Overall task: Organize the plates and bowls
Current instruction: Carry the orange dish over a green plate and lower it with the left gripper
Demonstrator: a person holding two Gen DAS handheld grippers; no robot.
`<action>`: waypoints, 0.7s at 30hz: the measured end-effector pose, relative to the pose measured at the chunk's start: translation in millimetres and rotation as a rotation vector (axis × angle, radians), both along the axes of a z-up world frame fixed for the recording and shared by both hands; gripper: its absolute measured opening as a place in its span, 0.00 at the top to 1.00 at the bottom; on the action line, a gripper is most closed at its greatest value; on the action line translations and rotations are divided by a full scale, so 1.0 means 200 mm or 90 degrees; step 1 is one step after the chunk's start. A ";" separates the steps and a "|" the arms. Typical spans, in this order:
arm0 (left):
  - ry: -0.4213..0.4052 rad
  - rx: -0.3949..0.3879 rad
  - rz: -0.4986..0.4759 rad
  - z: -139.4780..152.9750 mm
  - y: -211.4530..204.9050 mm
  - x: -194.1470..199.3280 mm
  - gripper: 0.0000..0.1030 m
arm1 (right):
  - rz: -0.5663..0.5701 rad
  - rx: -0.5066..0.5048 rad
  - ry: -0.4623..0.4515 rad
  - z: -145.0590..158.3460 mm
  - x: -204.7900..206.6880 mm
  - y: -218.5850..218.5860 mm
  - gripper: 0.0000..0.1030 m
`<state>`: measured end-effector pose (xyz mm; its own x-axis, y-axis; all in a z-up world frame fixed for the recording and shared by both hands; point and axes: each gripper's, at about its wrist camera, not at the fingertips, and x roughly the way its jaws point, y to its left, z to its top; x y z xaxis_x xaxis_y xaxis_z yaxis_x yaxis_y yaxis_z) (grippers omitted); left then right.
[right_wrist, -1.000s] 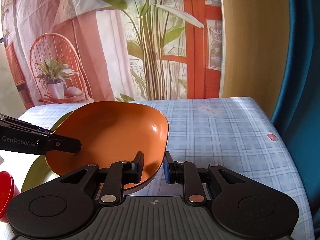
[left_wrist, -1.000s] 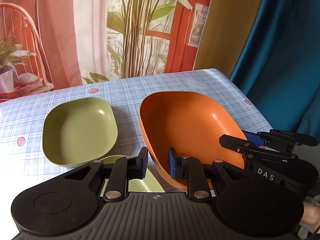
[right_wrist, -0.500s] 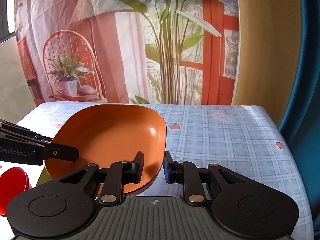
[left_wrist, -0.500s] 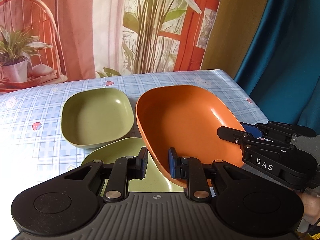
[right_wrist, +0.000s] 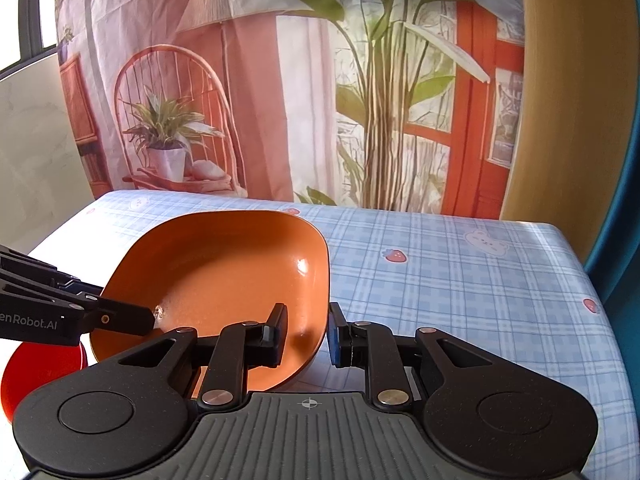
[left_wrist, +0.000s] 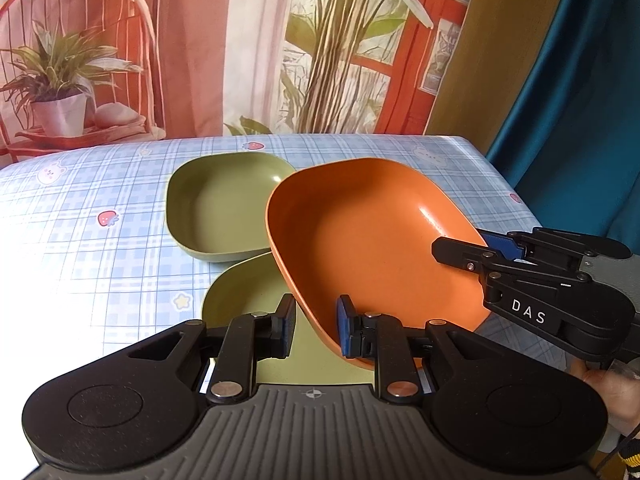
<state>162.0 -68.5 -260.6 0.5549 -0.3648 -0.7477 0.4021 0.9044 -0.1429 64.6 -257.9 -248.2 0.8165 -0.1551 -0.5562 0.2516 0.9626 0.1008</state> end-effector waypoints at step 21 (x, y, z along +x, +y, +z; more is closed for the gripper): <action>0.047 0.031 0.023 -0.11 0.11 0.03 0.78 | 0.039 0.008 0.048 -0.16 0.13 0.14 0.81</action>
